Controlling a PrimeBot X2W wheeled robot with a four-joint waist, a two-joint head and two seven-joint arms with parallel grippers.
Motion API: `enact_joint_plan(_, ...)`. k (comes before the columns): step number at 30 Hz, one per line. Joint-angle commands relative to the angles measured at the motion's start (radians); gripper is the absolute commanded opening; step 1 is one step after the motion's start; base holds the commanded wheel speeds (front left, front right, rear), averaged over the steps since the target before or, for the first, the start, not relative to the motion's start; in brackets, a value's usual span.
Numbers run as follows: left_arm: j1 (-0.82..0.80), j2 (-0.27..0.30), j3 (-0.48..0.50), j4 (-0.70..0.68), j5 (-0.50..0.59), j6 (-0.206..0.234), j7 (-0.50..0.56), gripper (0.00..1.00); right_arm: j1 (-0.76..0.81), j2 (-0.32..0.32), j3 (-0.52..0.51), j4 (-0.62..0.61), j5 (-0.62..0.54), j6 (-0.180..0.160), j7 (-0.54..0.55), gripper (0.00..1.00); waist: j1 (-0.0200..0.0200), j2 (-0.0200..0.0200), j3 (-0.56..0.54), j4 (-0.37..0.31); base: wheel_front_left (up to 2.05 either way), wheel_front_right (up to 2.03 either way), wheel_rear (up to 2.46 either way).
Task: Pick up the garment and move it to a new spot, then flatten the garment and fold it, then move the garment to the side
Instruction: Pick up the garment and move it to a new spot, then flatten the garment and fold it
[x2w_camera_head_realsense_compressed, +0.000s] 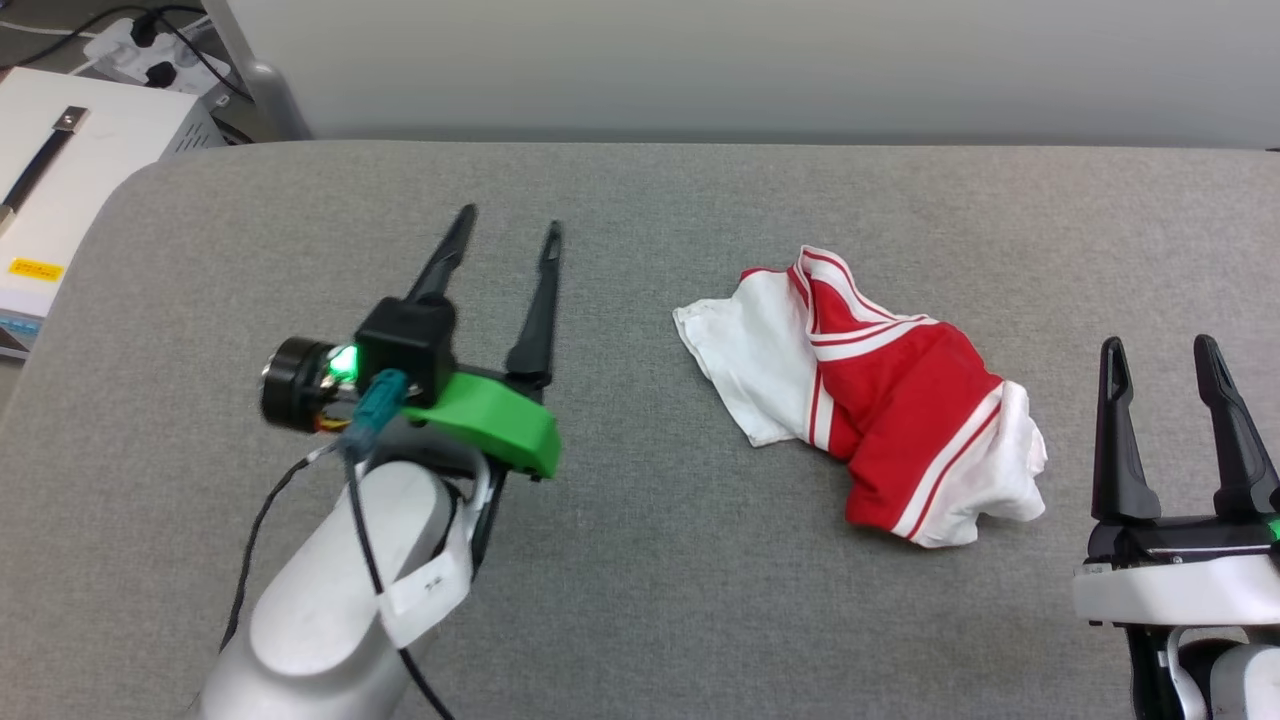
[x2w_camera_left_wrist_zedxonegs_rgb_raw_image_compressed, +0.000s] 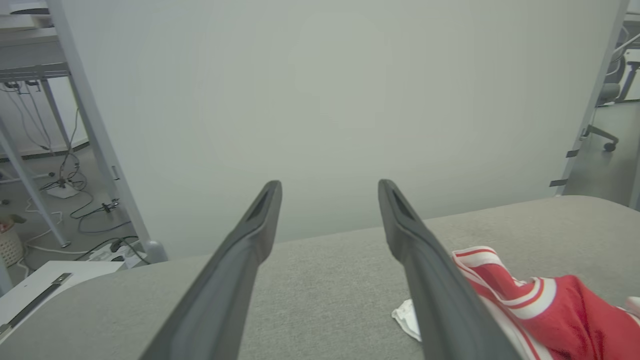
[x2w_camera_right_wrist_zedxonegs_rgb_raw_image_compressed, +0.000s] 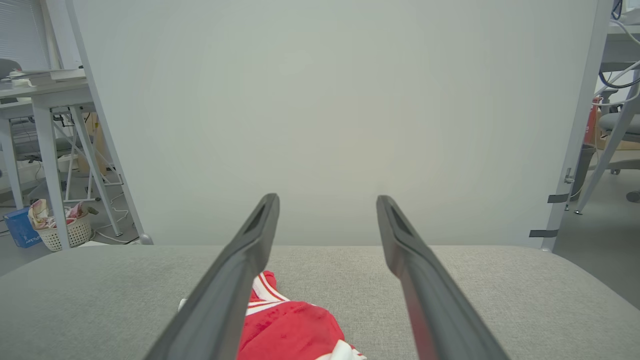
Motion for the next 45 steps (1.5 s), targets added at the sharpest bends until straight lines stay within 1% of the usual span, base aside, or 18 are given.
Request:
enact_joint_plan(1, 0.049, 0.010, 0.039, -0.021, 0.020, 0.012, -0.006, 1.00, 0.018, 0.000, 0.001, 0.007, 0.007, -0.001, -0.005, 1.00, 0.0000, 0.0000, -0.024, 0.022, 0.00, 0.00, 0.00)
enact_joint_plan(2, 0.147, 0.017, 0.144, -0.071, 0.060, 0.019, -0.006, 1.00, 0.027, 0.000, 0.006, 0.016, 0.009, -0.001, -0.005, 1.00, 0.0000, 0.0000, -0.036, 0.030, 0.00, 0.00, 0.00)
enact_joint_plan(3, 0.182, 0.015, 0.179, -0.086, 0.072, 0.017, -0.006, 1.00, 0.030, 0.000, 0.006, 0.019, 0.009, -0.001, -0.005, 1.00, 0.0000, 0.0000, -0.039, 0.032, 0.00, 0.00, 0.00)
enact_joint_plan(6, 0.267, -0.002, 0.259, -0.127, 0.097, 0.000, -0.006, 1.00, 0.038, 0.000, 0.010, 0.028, 0.011, -0.001, -0.005, 1.00, 0.0000, 0.0000, -0.049, 0.035, 0.00, 0.00, 0.00)
enact_joint_plan(9, 0.349, -0.027, 0.327, -0.157, 0.125, -0.039, -0.006, 1.00, 0.046, 0.000, 0.013, 0.039, 0.017, -0.001, -0.005, 1.00, 0.0000, 0.0000, -0.060, 0.034, 0.00, 0.00, 0.00)
enact_joint_plan(13, 0.436, -0.067, 0.388, -0.162, 0.165, -0.091, -0.006, 1.00, 0.061, 0.000, 0.018, 0.059, 0.028, -0.001, -0.005, 1.00, 0.0000, 0.0000, -0.073, 0.029, 0.00, 0.00, 0.00)
enact_joint_plan(17, 0.489, -0.110, 0.416, -0.144, 0.206, -0.142, -0.006, 1.00, 0.081, 0.000, 0.022, 0.085, 0.037, -0.001, -0.005, 1.00, 0.0000, 0.0000, -0.087, 0.025, 0.00, 0.00, 0.00)
enact_joint_plan(25, 0.540, -0.180, 0.475, -0.110, 0.266, -0.205, -0.006, 1.00, 0.126, 0.000, 0.046, 0.138, 0.034, -0.001, -0.005, 1.00, 0.0000, 0.0000, -0.109, 0.024, 0.00, 0.00, 0.00)
enact_joint_plan(31, 0.562, -0.206, 0.509, -0.091, 0.299, -0.233, -0.006, 1.00, 0.152, 0.000, 0.052, 0.149, 0.035, -0.001, -0.005, 1.00, 0.0000, 0.0000, -0.116, 0.029, 0.00, 0.00, 0.00)
enact_joint_plan(40, 0.568, -0.226, 0.542, -0.067, 0.329, -0.261, -0.006, 1.00, 0.156, 0.000, 0.059, 0.153, 0.035, -0.001, -0.005, 1.00, 0.0000, 0.0000, -0.124, 0.030, 0.00, 0.00, 0.00)
enact_joint_plan(45, 0.522, -0.231, 0.556, -0.063, 0.336, -0.282, -0.006, 1.00, 0.146, 0.000, 0.056, 0.145, 0.032, -0.001, -0.005, 1.00, 0.0000, 0.0000, -0.119, 0.027, 0.00, 0.00, 0.00)
